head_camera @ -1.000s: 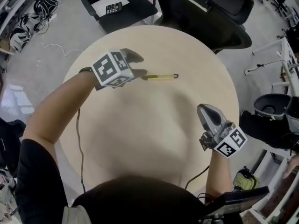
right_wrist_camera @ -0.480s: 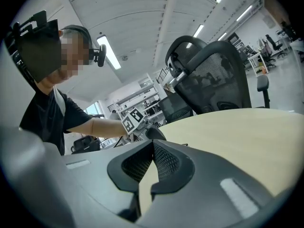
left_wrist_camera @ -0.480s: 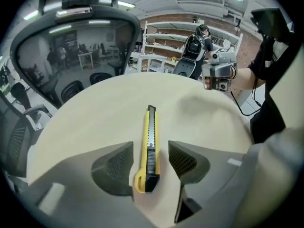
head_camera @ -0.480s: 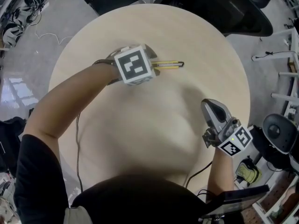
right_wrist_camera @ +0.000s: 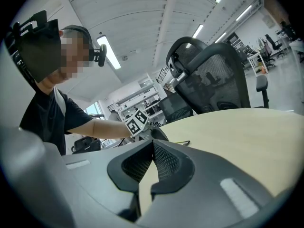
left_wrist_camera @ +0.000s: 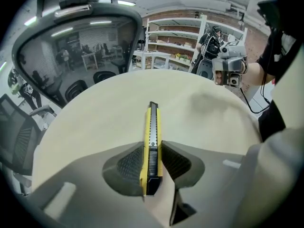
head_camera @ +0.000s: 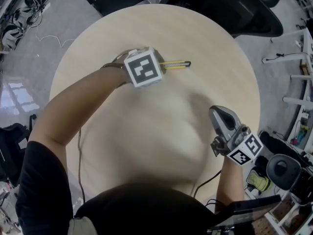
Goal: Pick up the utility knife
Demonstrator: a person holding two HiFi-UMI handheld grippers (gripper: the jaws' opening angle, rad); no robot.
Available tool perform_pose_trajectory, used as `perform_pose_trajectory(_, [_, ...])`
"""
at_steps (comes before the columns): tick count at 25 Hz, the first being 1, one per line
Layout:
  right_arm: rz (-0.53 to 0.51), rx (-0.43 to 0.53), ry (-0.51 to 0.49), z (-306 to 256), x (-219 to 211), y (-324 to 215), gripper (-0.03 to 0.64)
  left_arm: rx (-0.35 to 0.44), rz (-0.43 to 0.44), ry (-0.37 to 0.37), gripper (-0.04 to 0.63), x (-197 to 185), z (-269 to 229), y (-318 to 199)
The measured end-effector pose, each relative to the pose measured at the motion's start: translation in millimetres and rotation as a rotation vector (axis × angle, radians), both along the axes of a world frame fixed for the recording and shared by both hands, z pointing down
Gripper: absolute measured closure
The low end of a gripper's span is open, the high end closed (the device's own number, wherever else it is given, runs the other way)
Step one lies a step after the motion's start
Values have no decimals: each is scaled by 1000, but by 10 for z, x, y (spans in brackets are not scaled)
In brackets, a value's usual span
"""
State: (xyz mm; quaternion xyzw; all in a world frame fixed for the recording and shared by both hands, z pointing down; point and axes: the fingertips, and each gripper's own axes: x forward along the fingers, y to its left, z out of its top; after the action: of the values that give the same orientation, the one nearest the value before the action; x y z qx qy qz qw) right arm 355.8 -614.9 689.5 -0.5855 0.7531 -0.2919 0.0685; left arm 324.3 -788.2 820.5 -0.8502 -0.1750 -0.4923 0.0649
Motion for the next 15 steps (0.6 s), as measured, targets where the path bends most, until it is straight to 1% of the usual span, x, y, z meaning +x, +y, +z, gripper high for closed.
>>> perform_pose_trajectory(3, [8,11,33,12,-231,131,601,-1,-39,3,480,-217,98,11])
perform_pose_trajectory(6, [30,19,66,-40,-389,302,601,-3,-65,39,482,-382,45,69])
perform_pose_trajectory(9, [44,17,78,-227,-225,446,601,10,-81,71,482,-248,-235,112])
perform_pose_trajectory(11, [51,19,83,-373,-94,466,601,22,-94,88,482,-131,-471,46])
perform_pose_trajectory(13, [56,25,89,-509,-73,486,601,35,-112,107,482,-123,-711,-34])
perform_pose_trajectory(15, [59,32,96,-648,-123,519,601,40,-135,123,482,-204,-944,-93])
